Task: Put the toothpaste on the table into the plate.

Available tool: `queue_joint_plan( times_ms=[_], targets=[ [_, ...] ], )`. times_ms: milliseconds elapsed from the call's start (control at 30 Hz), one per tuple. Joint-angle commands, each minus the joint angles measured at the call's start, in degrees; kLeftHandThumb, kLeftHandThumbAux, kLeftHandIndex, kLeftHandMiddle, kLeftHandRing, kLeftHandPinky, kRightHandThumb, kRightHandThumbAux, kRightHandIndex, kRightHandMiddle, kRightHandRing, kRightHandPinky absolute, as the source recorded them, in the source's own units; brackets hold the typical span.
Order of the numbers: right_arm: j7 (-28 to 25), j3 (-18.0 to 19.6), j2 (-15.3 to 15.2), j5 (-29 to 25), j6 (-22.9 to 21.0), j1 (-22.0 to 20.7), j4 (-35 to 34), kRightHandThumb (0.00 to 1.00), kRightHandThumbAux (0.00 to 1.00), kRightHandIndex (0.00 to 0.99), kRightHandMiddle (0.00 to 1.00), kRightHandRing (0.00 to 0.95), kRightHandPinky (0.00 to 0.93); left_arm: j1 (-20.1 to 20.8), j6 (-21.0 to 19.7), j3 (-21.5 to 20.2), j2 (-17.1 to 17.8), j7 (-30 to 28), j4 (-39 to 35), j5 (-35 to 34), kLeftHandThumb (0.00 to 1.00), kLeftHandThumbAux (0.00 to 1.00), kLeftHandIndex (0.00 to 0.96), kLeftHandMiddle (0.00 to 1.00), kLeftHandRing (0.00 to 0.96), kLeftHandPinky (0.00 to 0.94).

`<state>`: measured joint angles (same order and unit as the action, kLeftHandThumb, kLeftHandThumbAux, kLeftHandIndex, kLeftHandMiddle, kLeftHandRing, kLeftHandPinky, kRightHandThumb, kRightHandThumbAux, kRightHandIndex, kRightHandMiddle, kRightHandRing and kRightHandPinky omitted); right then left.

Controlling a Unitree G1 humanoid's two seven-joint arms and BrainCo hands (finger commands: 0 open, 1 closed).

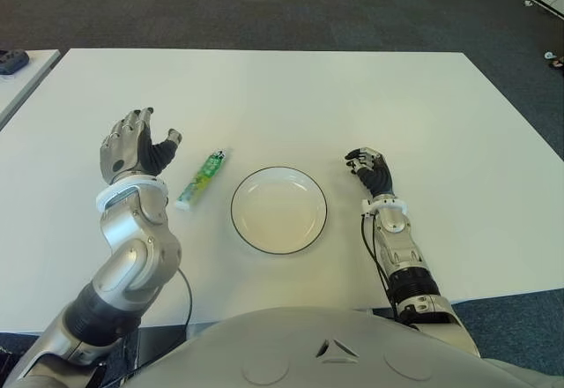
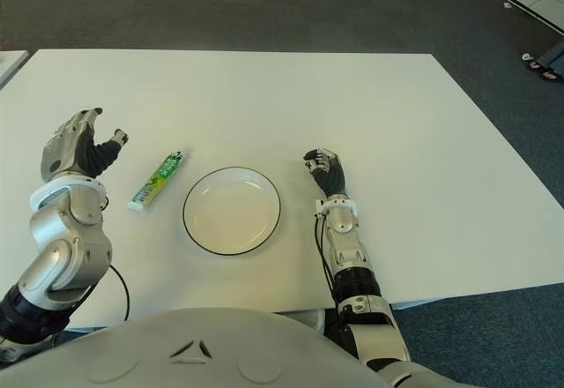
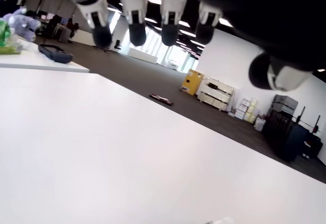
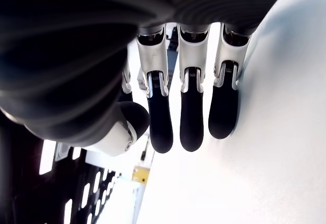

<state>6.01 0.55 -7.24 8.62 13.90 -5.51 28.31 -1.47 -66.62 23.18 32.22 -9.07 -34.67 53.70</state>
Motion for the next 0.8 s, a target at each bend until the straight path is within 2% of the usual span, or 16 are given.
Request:
queue_joint_plan(
  times_ms=[33, 233, 333, 567, 800],
  targets=[
    [-0.02, -0.18, 0.31, -0.01, -1.72, 0.71, -0.27, 0.713, 0.734, 0.419, 0.439, 0.422, 0.426, -0.71, 1.53, 0.06, 1.36, -4.86, -1.75, 1.21, 0.542, 0.295, 0.0, 0.0, 0.0, 0.068],
    [0.2, -0.27, 0.48, 0.09, -2.2, 1.13, -1.05, 0.714, 0.733, 0.419, 0.438, 0.42, 0.424, -1.67, 4.66, 0.04, 2.04, -8.22, -2.26, 1.06, 0.54, 0.291, 0.0, 0.0, 0.0, 0.057],
    [-0.02, -0.25, 0.47, -0.06, -2.5, 1.25, -1.34, 0.714, 0.733, 0.42, 0.439, 0.419, 0.421, -3.36, 7.51, -0.08, 1.34, -7.98, -2.08, 0.5, 0.559, 0.296, 0.0, 0.002, 0.009, 0.101],
    [-0.48, -0.14, 0.48, -0.44, -2.66, 1.62, -1.88, 0.715, 0.733, 0.419, 0.437, 0.421, 0.429, -7.4, 14.73, -2.45, -0.22, -7.64, -1.53, -3.24, 0.656, 0.301, 0.027, 0.037, 0.1, 0.24],
    [-0.5, -0.11, 0.38, -0.34, -2.73, 1.93, -2.3, 0.715, 0.733, 0.42, 0.441, 0.421, 0.423, -9.47, 20.06, -4.73, -0.63, -9.23, 0.06, -7.27, 0.718, 0.3, 0.053, 0.055, 0.147, 0.267]
  ],
)
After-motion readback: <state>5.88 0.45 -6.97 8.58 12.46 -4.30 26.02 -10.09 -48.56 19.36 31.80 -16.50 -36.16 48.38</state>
